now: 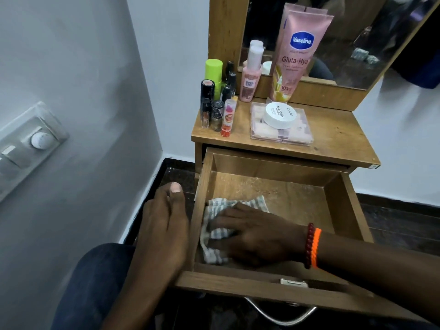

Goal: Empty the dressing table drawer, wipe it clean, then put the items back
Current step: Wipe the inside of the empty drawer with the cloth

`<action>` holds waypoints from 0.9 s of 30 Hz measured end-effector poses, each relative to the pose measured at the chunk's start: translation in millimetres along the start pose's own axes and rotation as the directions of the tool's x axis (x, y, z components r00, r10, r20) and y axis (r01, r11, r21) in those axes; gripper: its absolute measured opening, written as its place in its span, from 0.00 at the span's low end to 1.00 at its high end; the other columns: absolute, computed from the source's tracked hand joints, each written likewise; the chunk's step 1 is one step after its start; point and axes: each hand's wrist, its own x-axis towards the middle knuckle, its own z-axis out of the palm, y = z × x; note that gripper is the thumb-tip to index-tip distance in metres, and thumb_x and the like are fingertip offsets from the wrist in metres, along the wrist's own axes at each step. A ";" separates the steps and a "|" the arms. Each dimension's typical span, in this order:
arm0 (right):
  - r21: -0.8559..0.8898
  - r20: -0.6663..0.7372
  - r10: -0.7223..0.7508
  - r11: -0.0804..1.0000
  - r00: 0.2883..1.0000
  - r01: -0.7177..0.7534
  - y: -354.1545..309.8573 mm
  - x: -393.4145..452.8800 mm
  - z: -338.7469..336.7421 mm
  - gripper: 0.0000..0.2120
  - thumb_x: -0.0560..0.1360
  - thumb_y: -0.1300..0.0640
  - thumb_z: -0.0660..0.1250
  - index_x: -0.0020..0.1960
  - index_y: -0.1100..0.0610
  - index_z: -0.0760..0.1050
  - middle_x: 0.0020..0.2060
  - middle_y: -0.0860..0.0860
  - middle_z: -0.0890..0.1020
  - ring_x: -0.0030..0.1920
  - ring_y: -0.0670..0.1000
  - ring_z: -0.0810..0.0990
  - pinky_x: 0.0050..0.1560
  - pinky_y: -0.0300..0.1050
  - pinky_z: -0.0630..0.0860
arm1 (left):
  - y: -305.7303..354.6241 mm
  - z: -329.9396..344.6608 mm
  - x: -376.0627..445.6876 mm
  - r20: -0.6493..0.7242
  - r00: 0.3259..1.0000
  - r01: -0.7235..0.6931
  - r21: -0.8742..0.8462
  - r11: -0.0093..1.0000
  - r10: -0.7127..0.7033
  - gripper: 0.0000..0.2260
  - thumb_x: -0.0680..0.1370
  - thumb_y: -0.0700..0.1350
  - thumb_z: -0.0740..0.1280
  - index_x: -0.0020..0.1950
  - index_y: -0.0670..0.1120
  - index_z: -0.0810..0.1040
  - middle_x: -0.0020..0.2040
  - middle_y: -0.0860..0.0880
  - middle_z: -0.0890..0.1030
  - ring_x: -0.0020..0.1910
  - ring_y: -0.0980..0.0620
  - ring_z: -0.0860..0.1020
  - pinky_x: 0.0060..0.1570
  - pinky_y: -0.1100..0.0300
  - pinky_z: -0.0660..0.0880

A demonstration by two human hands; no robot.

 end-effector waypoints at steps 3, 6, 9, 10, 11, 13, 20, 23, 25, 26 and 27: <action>0.200 -0.056 0.214 0.960 0.975 -0.199 5.7 -2.8 8.0 0.15 0.83 0.50 0.64 0.68 0.50 0.80 0.67 0.51 0.76 0.67 0.53 0.73 0.65 0.55 0.69 | 0.2 0.9 -1.6 -0.011 0.999 -0.045 0.036 0.998 0.046 0.28 0.78 0.69 0.44 0.66 0.57 0.72 0.60 0.51 0.75 0.61 0.52 0.72 0.61 0.51 0.68; 0.402 -0.075 0.273 0.889 0.959 -0.221 -7.6 -5.8 12.1 0.12 0.83 0.51 0.66 0.63 0.50 0.83 0.64 0.46 0.79 0.66 0.47 0.74 0.64 0.52 0.70 | -1.8 2.5 -2.0 -0.005 0.998 -0.064 0.054 0.996 0.064 0.30 0.78 0.68 0.44 0.69 0.56 0.71 0.62 0.49 0.75 0.62 0.51 0.72 0.63 0.50 0.69; 0.502 -0.079 0.219 0.851 0.973 -0.151 -14.8 -3.3 13.7 0.09 0.82 0.51 0.69 0.57 0.52 0.86 0.59 0.46 0.83 0.61 0.45 0.76 0.62 0.49 0.71 | -1.7 3.0 -3.0 -0.004 0.997 -0.071 0.049 0.996 0.072 0.30 0.77 0.68 0.44 0.71 0.56 0.70 0.64 0.51 0.75 0.64 0.52 0.72 0.63 0.52 0.68; 0.493 -0.081 0.209 0.858 0.975 -0.143 -13.6 -0.9 15.4 0.09 0.81 0.50 0.70 0.56 0.51 0.87 0.58 0.46 0.82 0.61 0.46 0.75 0.63 0.48 0.71 | -1.5 3.5 -3.2 -0.005 0.998 -0.070 0.047 0.996 0.070 0.31 0.77 0.68 0.44 0.72 0.57 0.69 0.65 0.52 0.74 0.65 0.53 0.71 0.63 0.55 0.66; 0.480 -0.085 0.203 0.866 0.976 -0.138 -11.9 2.6 17.3 0.09 0.81 0.49 0.70 0.55 0.50 0.87 0.58 0.47 0.81 0.61 0.46 0.74 0.63 0.47 0.70 | -1.2 3.2 -3.2 -0.005 0.998 -0.064 0.045 0.997 0.064 0.31 0.76 0.67 0.45 0.74 0.57 0.68 0.67 0.52 0.73 0.66 0.55 0.70 0.63 0.57 0.65; 0.491 -0.096 0.198 0.862 0.975 -0.127 -6.3 10.5 21.9 0.07 0.80 0.49 0.72 0.53 0.49 0.88 0.55 0.48 0.79 0.60 0.47 0.73 0.61 0.48 0.70 | -1.4 2.7 -1.2 -0.002 0.999 -0.048 0.049 0.998 0.048 0.32 0.75 0.66 0.45 0.76 0.58 0.66 0.71 0.52 0.71 0.65 0.58 0.68 0.62 0.59 0.62; 0.496 -0.187 0.280 0.854 0.942 -0.156 38.5 24.0 14.6 0.08 0.78 0.50 0.72 0.50 0.54 0.86 0.51 0.49 0.82 0.55 0.47 0.78 0.59 0.47 0.72 | -7.9 3.1 3.0 0.110 0.994 -0.027 0.110 0.994 0.015 0.25 0.80 0.64 0.47 0.77 0.61 0.61 0.71 0.55 0.71 0.70 0.54 0.70 0.64 0.57 0.65; 0.460 -0.206 0.328 0.864 0.922 -0.204 66.6 32.3 4.3 0.08 0.78 0.53 0.73 0.52 0.57 0.85 0.52 0.51 0.83 0.55 0.49 0.80 0.58 0.49 0.75 | -5.2 2.3 2.0 0.093 0.996 -0.022 0.099 0.995 0.013 0.24 0.81 0.64 0.47 0.75 0.62 0.64 0.67 0.58 0.73 0.66 0.56 0.70 0.62 0.58 0.66; 0.419 -0.195 0.344 0.876 0.918 -0.239 74.3 33.4 2.0 0.09 0.78 0.53 0.73 0.53 0.58 0.84 0.53 0.51 0.83 0.56 0.49 0.80 0.59 0.49 0.76 | -2.0 3.2 0.6 0.090 0.996 -0.038 0.092 0.995 0.030 0.21 0.81 0.63 0.47 0.72 0.64 0.66 0.60 0.62 0.74 0.61 0.59 0.71 0.56 0.61 0.65; 0.405 -0.190 0.360 0.876 0.913 -0.261 72.9 32.7 2.3 0.09 0.78 0.53 0.73 0.55 0.57 0.84 0.55 0.51 0.83 0.57 0.49 0.80 0.60 0.47 0.76 | -1.4 3.4 -0.3 0.092 0.995 -0.044 0.095 0.995 0.035 0.21 0.81 0.63 0.47 0.71 0.64 0.66 0.59 0.63 0.73 0.60 0.59 0.70 0.56 0.61 0.65; 0.404 -0.180 0.383 0.869 0.906 -0.287 67.9 30.6 3.6 0.10 0.78 0.53 0.73 0.56 0.57 0.84 0.57 0.51 0.83 0.59 0.48 0.79 0.62 0.44 0.75 | -1.1 4.1 -1.6 0.093 0.995 -0.049 0.100 0.994 0.039 0.22 0.80 0.63 0.47 0.72 0.63 0.66 0.60 0.62 0.72 0.59 0.60 0.70 0.56 0.60 0.64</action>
